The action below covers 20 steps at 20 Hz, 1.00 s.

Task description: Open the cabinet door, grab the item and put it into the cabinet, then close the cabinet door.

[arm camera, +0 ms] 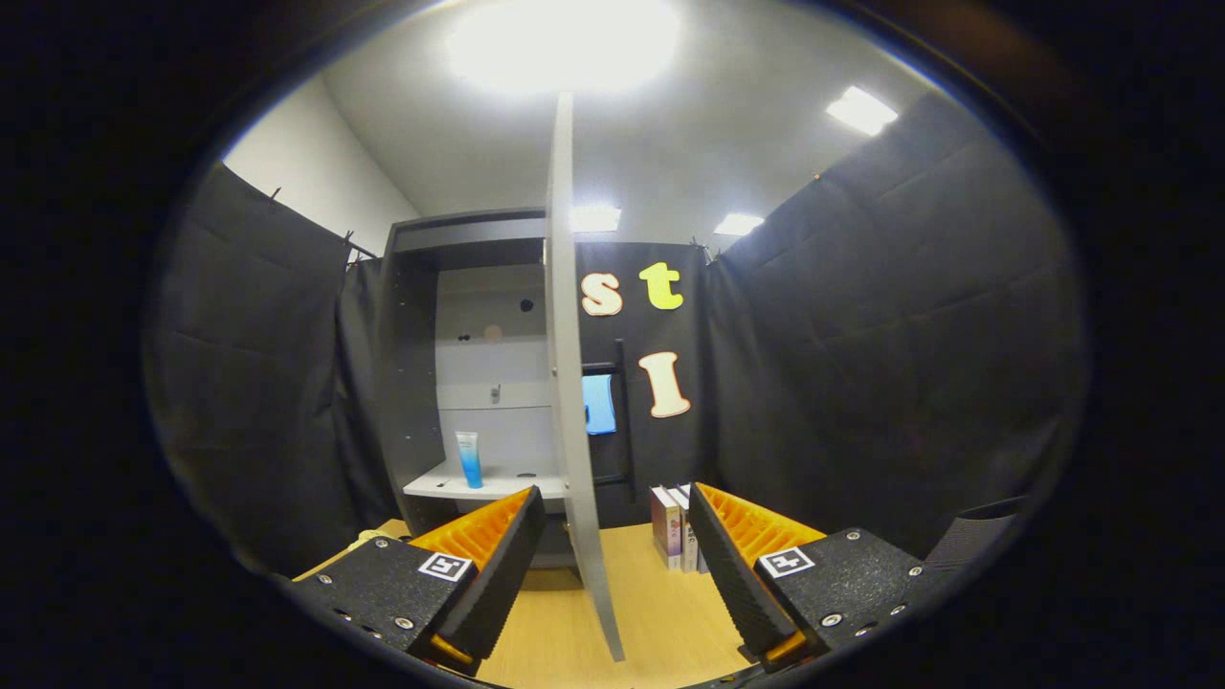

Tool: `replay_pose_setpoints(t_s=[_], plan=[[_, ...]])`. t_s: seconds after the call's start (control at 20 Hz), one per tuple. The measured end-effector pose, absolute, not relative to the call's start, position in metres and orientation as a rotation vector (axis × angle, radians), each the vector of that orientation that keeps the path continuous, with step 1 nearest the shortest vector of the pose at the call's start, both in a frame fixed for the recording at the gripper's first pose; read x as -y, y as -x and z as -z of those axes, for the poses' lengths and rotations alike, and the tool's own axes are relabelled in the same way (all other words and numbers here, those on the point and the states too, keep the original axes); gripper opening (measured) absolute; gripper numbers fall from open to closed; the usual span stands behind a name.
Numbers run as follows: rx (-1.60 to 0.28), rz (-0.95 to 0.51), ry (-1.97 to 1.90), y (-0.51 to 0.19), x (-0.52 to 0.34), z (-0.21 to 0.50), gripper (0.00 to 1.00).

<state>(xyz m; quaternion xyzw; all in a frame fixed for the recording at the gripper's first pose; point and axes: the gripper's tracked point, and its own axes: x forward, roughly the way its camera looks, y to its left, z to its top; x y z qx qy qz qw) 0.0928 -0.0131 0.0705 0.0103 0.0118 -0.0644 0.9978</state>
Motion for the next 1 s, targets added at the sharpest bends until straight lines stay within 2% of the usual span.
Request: replay_pose_setpoints(t_s=[0.3,0.65,1.0], plan=[[-0.019,0.279,-0.025,-0.117,0.068,-0.082,0.93],[-0.03,0.398,0.002,-0.161,0.093,-0.083,0.93],[-0.05,0.436,0.057,-0.171,0.08,-0.077,0.91]])
